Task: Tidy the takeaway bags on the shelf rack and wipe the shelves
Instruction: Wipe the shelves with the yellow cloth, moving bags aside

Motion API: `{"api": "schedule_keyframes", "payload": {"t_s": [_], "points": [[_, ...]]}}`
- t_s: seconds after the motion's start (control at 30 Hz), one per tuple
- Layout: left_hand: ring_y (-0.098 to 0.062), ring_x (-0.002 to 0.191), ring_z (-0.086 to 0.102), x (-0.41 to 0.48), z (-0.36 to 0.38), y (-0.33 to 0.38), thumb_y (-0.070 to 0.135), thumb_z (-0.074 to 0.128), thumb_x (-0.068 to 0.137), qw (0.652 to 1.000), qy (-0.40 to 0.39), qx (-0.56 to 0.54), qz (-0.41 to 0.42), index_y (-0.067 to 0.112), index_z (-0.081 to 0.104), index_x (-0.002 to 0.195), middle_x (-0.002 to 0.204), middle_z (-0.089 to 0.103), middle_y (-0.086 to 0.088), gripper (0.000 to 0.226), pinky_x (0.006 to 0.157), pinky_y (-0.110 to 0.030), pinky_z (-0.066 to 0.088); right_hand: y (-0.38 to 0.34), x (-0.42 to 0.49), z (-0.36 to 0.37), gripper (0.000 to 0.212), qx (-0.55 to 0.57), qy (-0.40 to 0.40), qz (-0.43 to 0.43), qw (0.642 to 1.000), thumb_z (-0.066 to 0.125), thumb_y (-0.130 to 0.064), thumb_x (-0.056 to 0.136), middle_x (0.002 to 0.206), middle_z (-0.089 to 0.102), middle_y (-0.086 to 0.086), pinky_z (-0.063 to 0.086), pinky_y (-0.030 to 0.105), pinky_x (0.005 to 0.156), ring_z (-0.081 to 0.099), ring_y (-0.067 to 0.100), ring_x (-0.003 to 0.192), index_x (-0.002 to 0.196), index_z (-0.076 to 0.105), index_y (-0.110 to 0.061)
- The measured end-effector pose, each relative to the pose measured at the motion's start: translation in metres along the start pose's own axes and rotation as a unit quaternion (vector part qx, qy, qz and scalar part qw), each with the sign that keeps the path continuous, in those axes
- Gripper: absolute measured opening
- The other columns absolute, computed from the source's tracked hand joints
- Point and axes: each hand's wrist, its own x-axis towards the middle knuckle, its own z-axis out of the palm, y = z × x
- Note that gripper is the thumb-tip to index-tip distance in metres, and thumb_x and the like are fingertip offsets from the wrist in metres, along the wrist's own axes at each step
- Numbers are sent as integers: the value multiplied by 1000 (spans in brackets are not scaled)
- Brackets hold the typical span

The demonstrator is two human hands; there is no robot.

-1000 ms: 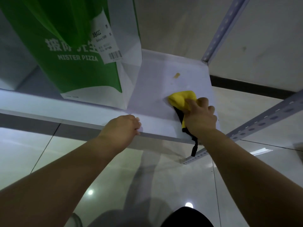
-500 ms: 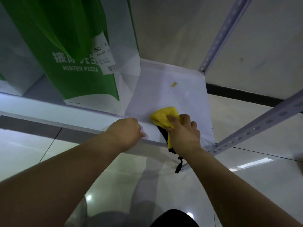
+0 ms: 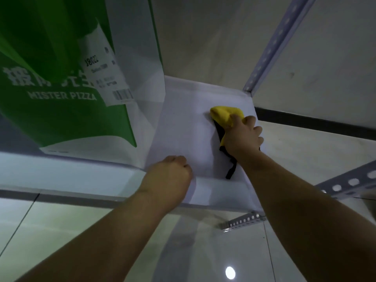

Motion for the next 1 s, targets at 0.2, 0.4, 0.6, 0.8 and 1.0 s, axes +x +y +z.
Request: {"api": "schedule_keyframes", "payload": {"t_s": [0.2, 0.4, 0.6, 0.8, 1.0], "points": [[-18, 48, 55, -7, 6, -2, 14, 87, 43, 998, 39, -50, -1, 17, 61, 52, 57, 58, -1, 28, 40, -21, 36, -18, 50, 0, 53, -7, -1, 34, 999, 53, -8, 76, 137, 24, 13, 23, 54, 101, 27, 43, 121, 123, 41, -30], [-18, 49, 56, -8, 3, -1, 12, 87, 44, 997, 42, -63, -13, 16, 63, 54, 59, 59, -2, 26, 40, -21, 37, -26, 43, -2, 54, -29, -34, -72, 996, 47, -10, 83, 138, 25, 7, 28, 52, 99, 31, 40, 117, 127, 38, -40], [-17, 43, 53, -6, -2, 0, 15, 89, 36, 999, 5, -41, 3, 18, 57, 45, 52, 55, 0, 33, 35, -18, 33, -10, -17, 4, 45, 4, -26, -223, 974, 44, -25, 93, 139, 28, 4, 27, 44, 90, 34, 36, 113, 134, 37, -41], [-19, 45, 53, -5, 0, -3, 11, 87, 39, 999, 31, -26, 10, 16, 57, 46, 54, 55, -2, 31, 38, -20, 36, -21, 22, 5, 54, -2, -44, -85, 995, 41, -14, 84, 136, 28, 4, 31, 51, 91, 34, 41, 110, 130, 36, -43], [-18, 48, 55, -6, 2, -3, 9, 86, 40, 999, 16, -37, 12, 15, 60, 49, 57, 57, -3, 29, 40, -20, 38, -27, 22, 7, 60, -20, -45, -81, 996, 44, -11, 81, 138, 26, 4, 31, 52, 92, 33, 41, 113, 129, 34, -46]]}}
